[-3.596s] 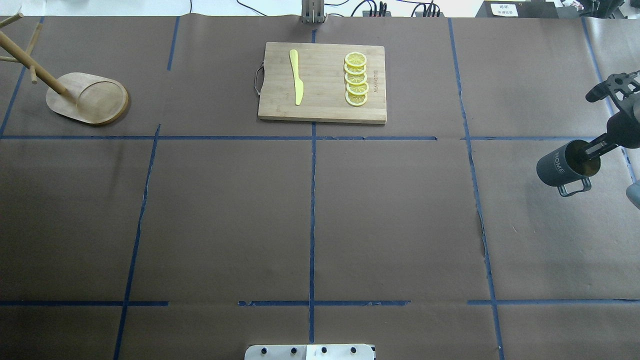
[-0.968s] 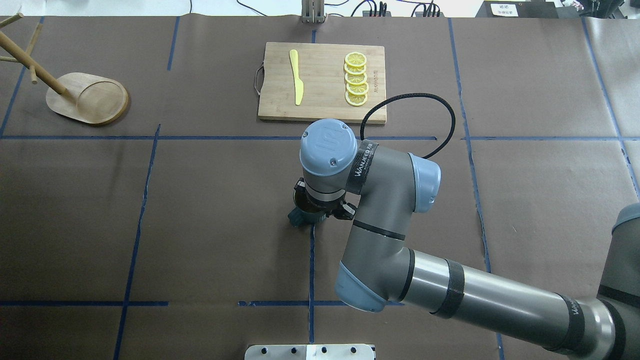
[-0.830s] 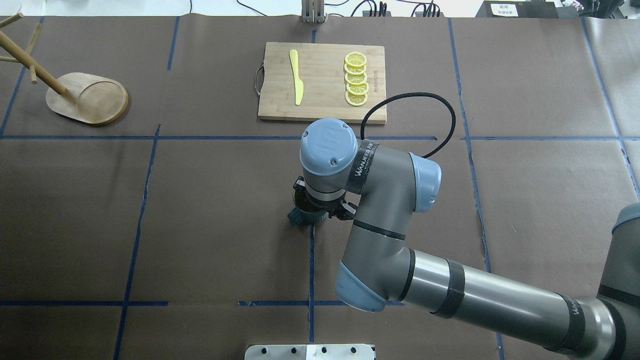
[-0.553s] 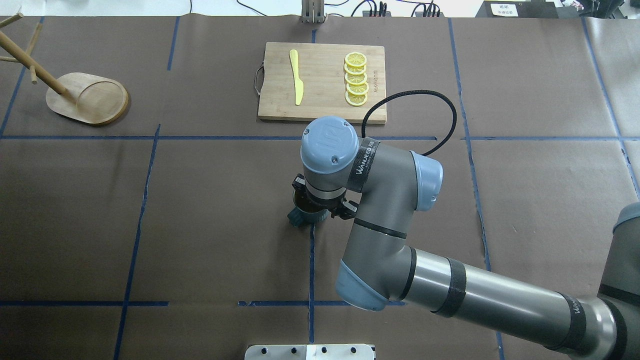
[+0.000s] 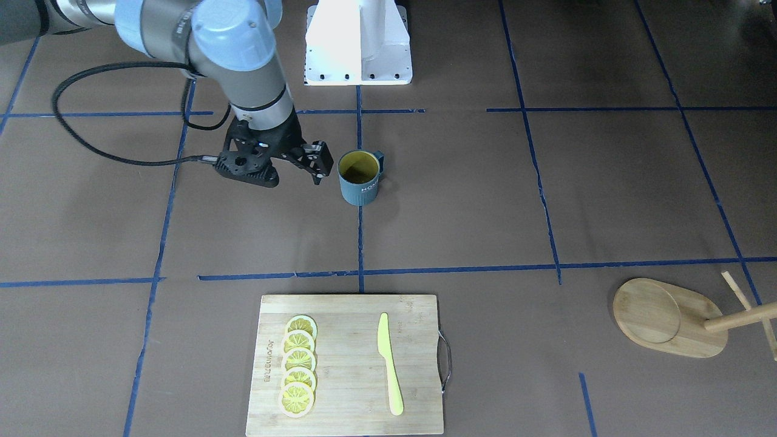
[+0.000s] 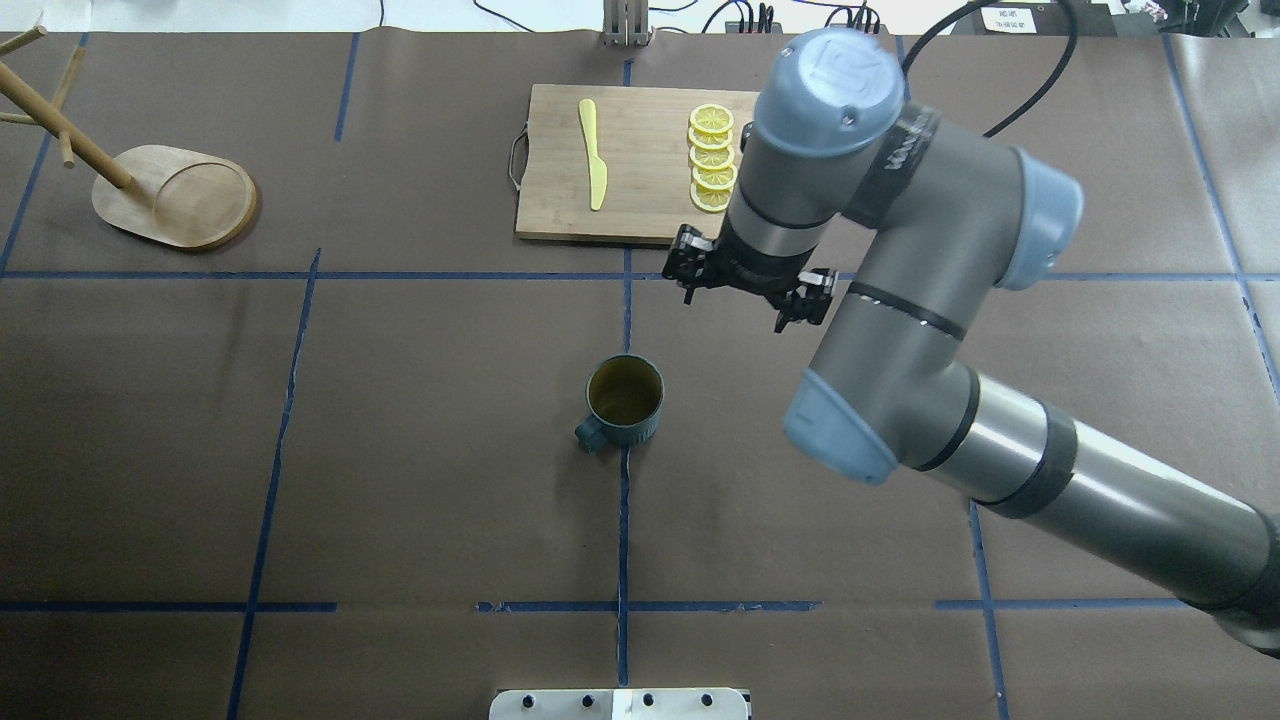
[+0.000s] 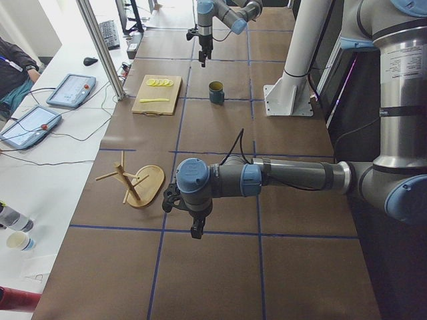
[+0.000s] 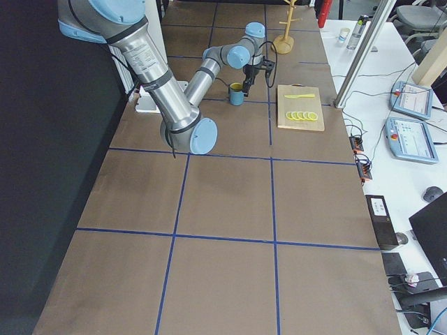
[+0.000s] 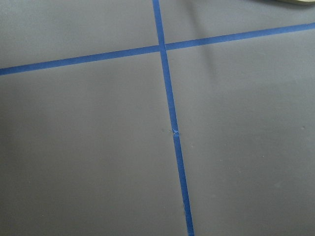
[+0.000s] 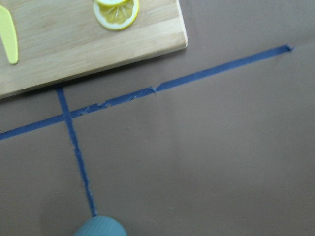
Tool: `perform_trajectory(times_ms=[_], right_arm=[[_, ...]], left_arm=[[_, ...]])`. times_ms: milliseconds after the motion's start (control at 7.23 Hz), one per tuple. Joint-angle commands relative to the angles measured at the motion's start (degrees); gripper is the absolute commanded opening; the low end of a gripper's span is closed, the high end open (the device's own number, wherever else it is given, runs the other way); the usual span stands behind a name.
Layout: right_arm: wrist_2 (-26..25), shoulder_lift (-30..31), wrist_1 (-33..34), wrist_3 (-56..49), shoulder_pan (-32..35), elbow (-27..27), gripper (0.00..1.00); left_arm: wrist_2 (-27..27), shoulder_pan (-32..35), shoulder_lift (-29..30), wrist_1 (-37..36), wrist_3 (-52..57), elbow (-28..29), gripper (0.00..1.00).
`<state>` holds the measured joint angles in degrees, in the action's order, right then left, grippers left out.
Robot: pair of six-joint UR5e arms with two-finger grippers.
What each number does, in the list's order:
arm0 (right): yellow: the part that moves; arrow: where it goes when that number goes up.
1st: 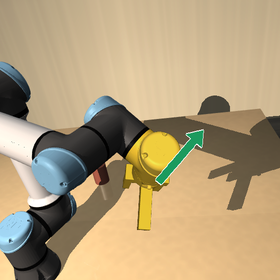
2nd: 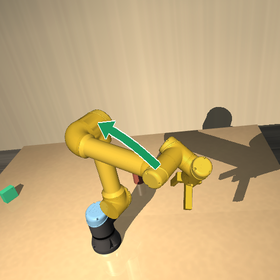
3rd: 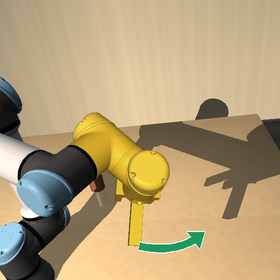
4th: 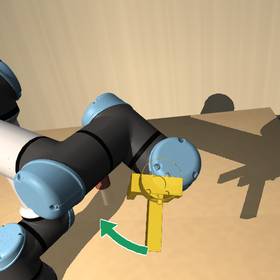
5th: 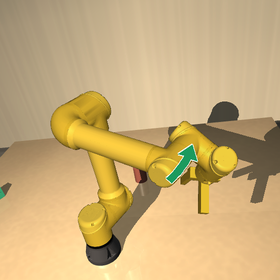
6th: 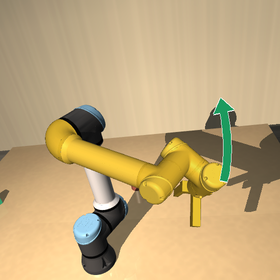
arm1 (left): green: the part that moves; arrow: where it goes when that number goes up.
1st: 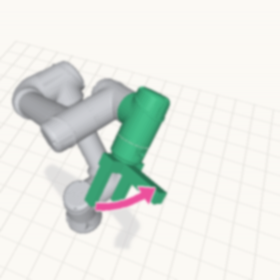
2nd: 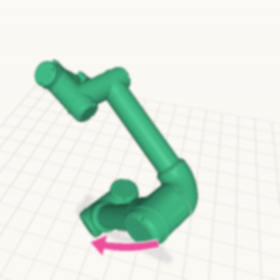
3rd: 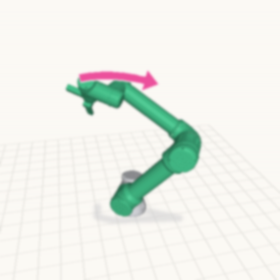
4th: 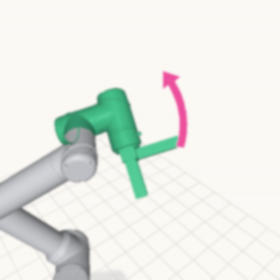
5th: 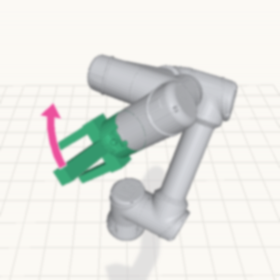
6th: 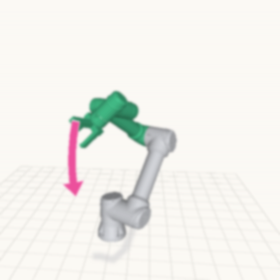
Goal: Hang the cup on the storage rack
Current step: 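Open the right gripper and withdraw the right arm away from the mug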
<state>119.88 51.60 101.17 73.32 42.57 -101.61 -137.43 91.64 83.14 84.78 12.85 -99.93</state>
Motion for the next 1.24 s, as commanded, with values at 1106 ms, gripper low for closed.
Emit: perform_trajectory(times_ms=[1106], right_arm=[[11.08, 44.77, -1.41, -84.75, 41.45, -1.29, 1.00]], left_arm=[[-5.91, -6.27, 3.07, 13.83, -0.45, -2.01, 1.00]])
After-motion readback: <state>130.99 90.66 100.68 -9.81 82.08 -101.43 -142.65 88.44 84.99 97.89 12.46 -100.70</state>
